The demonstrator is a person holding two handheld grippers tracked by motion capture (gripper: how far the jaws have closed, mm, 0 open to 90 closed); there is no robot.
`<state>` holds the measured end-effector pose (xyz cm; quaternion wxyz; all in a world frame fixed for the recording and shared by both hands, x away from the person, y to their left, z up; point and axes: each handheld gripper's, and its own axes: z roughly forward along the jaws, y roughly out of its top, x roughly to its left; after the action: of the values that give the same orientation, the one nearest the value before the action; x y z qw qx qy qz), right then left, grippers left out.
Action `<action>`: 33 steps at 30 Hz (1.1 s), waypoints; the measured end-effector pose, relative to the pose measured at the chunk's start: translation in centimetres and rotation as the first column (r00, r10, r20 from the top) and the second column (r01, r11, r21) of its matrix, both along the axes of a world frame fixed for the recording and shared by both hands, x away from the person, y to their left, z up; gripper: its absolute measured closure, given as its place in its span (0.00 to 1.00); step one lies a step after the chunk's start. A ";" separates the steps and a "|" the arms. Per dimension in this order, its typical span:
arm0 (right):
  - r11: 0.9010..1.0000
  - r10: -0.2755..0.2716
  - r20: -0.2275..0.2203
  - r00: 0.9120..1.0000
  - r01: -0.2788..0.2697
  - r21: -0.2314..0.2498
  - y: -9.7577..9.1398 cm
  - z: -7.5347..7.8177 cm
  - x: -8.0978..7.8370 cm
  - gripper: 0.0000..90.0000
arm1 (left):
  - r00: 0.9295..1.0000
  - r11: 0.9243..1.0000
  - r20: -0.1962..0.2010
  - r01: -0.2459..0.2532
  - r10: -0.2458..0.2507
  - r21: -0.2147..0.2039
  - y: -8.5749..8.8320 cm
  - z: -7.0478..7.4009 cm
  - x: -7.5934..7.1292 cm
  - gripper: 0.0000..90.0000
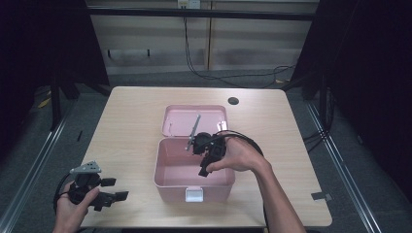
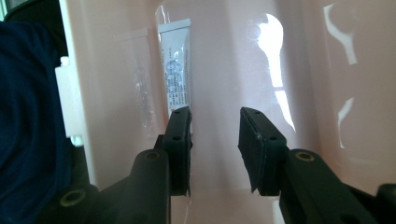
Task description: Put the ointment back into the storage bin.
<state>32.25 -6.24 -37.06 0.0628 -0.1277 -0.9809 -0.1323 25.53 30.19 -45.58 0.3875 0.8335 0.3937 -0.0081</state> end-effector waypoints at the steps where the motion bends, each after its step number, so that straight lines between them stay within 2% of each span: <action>1: 1.000 -0.003 0.006 1.000 0.003 0.005 -0.2 0.1 0.0 0.72 | 1.000 1.000 -0.002 0.001 -0.001 -0.001 0.0 0.0 0.0 0.20; 12: 0.999 -0.049 0.033 0.998 0.048 0.022 -2.1 1.4 -0.5 0.72 | 1.000 1.000 -0.007 -0.003 0.003 0.000 0.0 -0.1 0.0 0.20; 17: 0.997 -0.066 0.060 0.996 0.064 0.038 -3.4 2.7 -0.9 0.72 | 1.000 1.000 -0.009 -0.002 0.002 0.000 -0.1 -0.1 0.0 0.20; 19: 0.994 -0.097 0.076 0.992 0.094 0.049 -4.5 3.4 -1.0 0.72 | 1.000 1.000 -0.008 -0.001 0.001 0.002 0.0 -0.1 0.1 0.20; 25: 0.990 -0.133 0.105 0.986 0.126 0.071 -6.5 4.3 -1.6 0.72 | 1.000 1.000 -0.007 -0.006 0.006 0.001 0.0 -0.1 0.0 0.20; 26: 0.986 -0.156 0.111 0.981 0.147 0.083 -7.4 4.7 -1.8 0.72 | 1.000 1.000 -0.007 -0.003 0.003 0.003 0.0 -0.1 0.1 0.20; 28: 0.984 -0.165 0.116 0.979 0.155 0.089 -7.8 4.8 -1.9 0.72 | 1.000 1.000 -0.007 -0.004 0.004 0.003 0.0 -0.1 0.1 0.20; 30: 0.978 -0.195 0.127 0.973 0.182 0.103 -9.2 5.1 -2.4 0.71 | 1.000 1.000 -0.007 -0.004 0.004 0.004 0.0 -0.1 0.1 0.20; 33: 0.976 -0.203 0.132 0.970 0.189 0.108 -10.0 5.0 -2.7 0.70 | 1.000 1.000 -0.009 -0.007 0.007 0.003 -0.1 -0.1 0.1 0.20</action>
<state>29.56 -16.26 -32.03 -0.0149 -0.2111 -0.9581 -0.1931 25.59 30.13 -45.73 0.3848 0.8327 0.3982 -0.0100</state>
